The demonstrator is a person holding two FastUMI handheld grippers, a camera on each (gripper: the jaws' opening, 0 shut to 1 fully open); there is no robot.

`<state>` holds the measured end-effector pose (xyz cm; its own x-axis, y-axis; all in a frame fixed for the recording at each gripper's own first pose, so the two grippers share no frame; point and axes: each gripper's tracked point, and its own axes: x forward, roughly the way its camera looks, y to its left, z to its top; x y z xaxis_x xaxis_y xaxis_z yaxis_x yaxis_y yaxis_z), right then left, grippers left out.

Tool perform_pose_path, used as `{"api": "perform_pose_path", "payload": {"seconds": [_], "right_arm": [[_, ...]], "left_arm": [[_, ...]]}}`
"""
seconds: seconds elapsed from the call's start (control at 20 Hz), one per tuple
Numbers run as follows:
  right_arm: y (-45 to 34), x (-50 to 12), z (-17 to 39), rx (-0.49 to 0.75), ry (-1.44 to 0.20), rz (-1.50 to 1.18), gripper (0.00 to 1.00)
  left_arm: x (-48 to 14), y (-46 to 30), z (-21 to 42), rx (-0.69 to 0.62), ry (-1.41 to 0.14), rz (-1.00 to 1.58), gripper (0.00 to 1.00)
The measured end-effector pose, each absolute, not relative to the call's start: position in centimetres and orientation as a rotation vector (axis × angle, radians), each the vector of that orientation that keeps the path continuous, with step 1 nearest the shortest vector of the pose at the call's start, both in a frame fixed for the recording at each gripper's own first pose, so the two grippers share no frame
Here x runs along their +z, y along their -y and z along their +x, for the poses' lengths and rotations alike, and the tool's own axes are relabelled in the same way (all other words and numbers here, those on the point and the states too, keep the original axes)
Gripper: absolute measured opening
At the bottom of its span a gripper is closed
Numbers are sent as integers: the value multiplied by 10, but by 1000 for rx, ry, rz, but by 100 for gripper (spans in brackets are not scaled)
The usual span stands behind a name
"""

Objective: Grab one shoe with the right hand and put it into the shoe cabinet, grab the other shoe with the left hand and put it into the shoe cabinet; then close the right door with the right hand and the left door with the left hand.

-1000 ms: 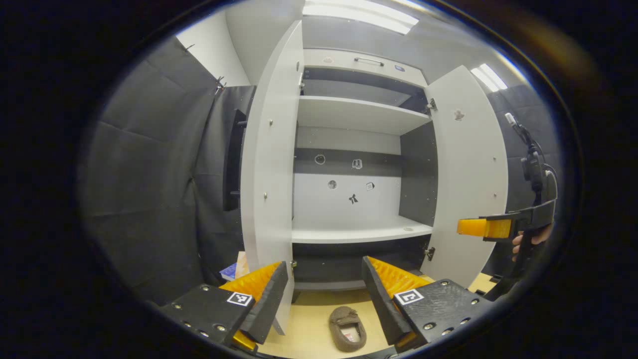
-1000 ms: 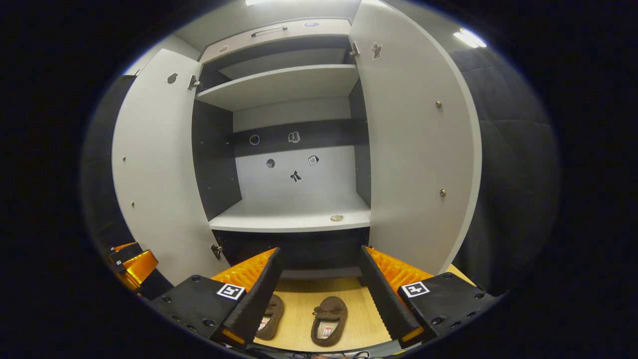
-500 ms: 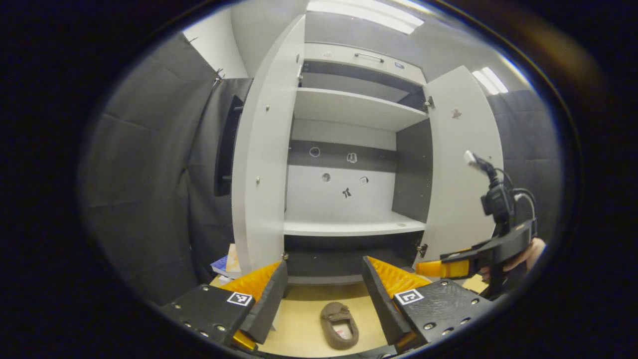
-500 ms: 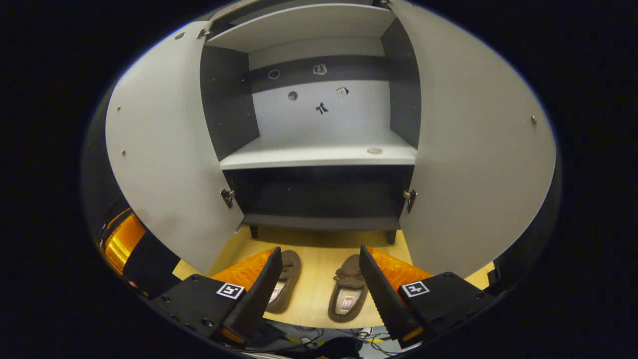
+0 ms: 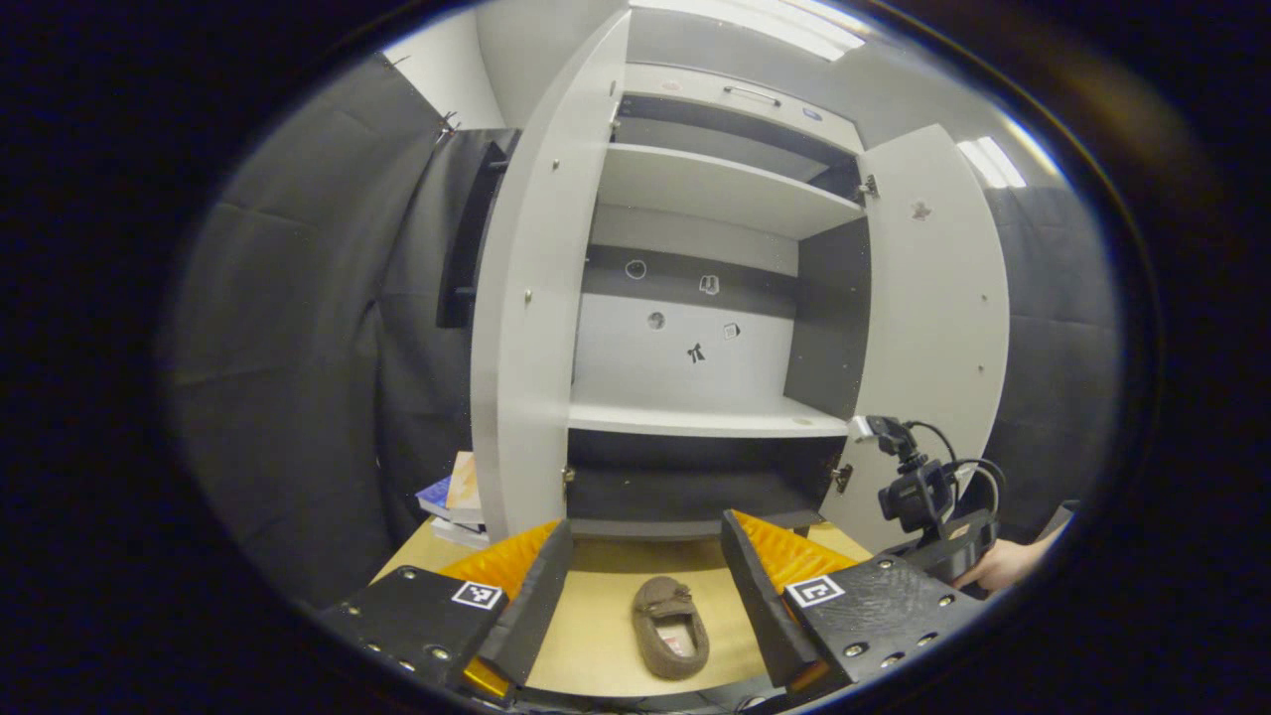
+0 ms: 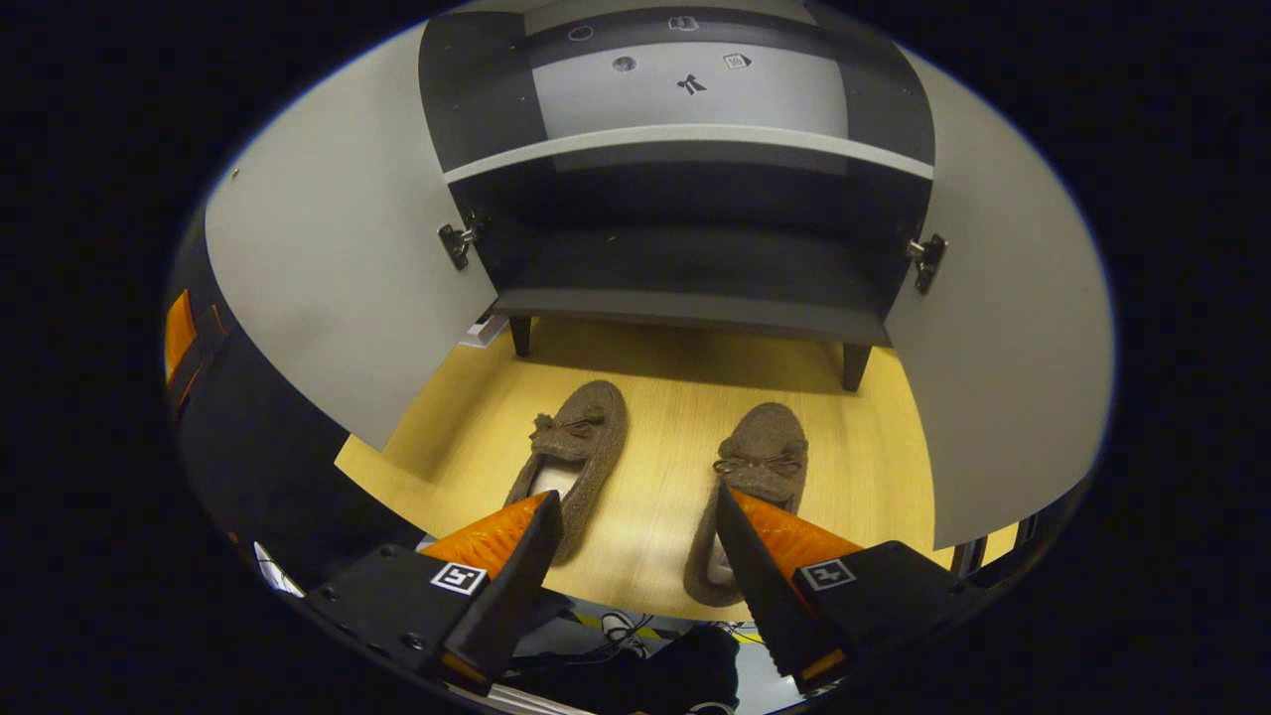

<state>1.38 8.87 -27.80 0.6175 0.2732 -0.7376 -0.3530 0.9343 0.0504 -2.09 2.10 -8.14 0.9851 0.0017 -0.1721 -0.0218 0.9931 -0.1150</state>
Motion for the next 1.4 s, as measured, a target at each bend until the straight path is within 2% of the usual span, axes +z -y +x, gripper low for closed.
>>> {"api": "perform_pose_path", "payload": {"seconds": [0.4, 0.75, 0.95, 1.0, 1.1, 1.15, 1.2, 1.3, 1.4], "right_arm": [[-75, -362, 41, 248, -928, -144, 99], [-52, -398, 68, 182, -949, -261, 97], [-36, -406, 86, 132, -940, -413, 92], [-32, -407, 92, 102, -929, -474, 83], [-28, -409, 93, 80, -908, -577, 51], [-24, -407, 92, 65, -903, -618, 50], [-24, -408, 93, 71, -884, -628, 36], [-26, -407, 92, 78, -885, -590, 32], [-27, -404, 90, 97, -912, -483, 35]], "left_arm": [[-108, -19, -43, 14, -223, -171, 87], [-104, -14, -50, 28, -211, -158, 87], [-110, -15, -52, 29, -233, -139, 87], [-111, -14, -51, 28, -236, -137, 87], [-111, -12, -51, 27, -238, -123, 87], [-109, -10, -51, 23, -231, -113, 87], [-106, -7, -51, 17, -225, -101, 87], [-103, -3, -52, 10, -217, -71, 87], [-105, 1, -55, 4, -218, -44, 87]]}}
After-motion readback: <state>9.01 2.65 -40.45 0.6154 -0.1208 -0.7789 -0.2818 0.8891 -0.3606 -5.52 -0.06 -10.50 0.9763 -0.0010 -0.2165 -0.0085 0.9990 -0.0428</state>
